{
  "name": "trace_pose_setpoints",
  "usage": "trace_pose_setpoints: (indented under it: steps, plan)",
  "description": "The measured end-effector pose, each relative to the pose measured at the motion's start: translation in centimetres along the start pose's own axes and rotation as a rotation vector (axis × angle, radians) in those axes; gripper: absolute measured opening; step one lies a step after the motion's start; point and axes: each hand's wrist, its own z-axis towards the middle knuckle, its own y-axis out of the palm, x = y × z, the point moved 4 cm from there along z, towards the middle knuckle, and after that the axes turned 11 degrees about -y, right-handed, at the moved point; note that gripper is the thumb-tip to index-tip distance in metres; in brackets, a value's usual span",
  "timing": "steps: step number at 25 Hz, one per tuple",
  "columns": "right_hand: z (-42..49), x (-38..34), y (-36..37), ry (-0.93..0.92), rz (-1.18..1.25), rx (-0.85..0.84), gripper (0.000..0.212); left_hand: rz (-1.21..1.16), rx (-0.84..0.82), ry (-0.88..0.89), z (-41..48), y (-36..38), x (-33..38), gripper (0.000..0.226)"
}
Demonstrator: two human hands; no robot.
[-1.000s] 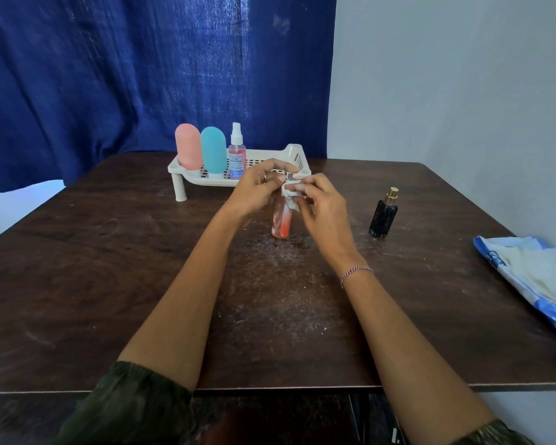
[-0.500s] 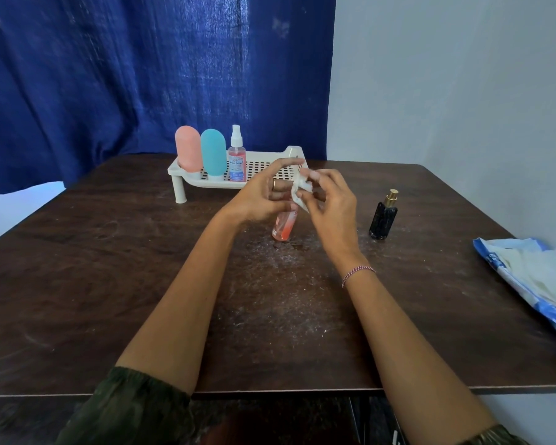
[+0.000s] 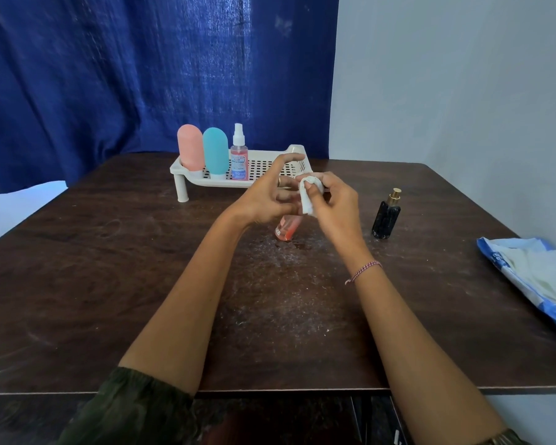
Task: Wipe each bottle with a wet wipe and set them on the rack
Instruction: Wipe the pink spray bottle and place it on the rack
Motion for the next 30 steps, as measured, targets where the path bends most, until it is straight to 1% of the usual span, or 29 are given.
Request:
trace_pose_setpoints:
  steps: [4, 6, 8, 11, 15, 18, 21, 24, 26, 28, 30]
  plan:
    - [-0.1, 0.9, 0.5, 0.232, 0.403, -0.022, 0.026, 0.002, 0.017, -0.019, 0.0, -0.2, 0.1, 0.078]
    - [-0.2, 1.1, 0.6, 0.289, 0.507, 0.006, 0.028, -0.012, 0.011, -0.024, 0.0, -0.3, 0.0, 0.074]
    - [-0.2, 1.3, 0.6, 0.323, 0.536, 0.045, 0.028, -0.018, 0.009, -0.023, 0.0, -0.4, -0.1, 0.071]
    - [-0.3, 1.6, 0.7, 0.335, 0.476, 0.066, 0.026, -0.008, 0.032, -0.025, -0.1, -0.6, -0.2, 0.066]
    - [-0.5, 1.7, 0.5, 0.275, 0.332, 0.096, 0.027, -0.030, 0.058, -0.022, -0.2, -1.0, -0.3, 0.060]
    - [-0.6, 1.5, 0.8, 0.165, 0.082, 0.068, 0.027, -0.042, 0.090, -0.018, -0.4, -1.3, -0.4, 0.057]
    - [-0.5, 1.0, 1.1, 0.029, -0.064, 0.051, 0.027, -0.045, 0.131, -0.029, -0.5, -1.7, -0.5, 0.056]
    - [-0.5, 0.6, 1.2, -0.066, -0.120, 0.044, 0.024, -0.032, 0.143, -0.034, -0.4, -1.8, -0.5, 0.051]
    - [-0.7, 0.4, 1.5, -0.117, -0.128, 0.009, 0.021, -0.026, 0.134, -0.043, -0.3, -1.8, -0.5, 0.048]
    - [-0.9, 0.4, 1.9, -0.145, -0.153, -0.037, 0.022, -0.006, 0.126, -0.051, -0.3, -1.8, -0.5, 0.047]
    - [-0.8, 0.5, 1.7, -0.155, -0.185, -0.025, 0.024, 0.022, 0.126, -0.052, -0.4, -1.8, -0.5, 0.047]
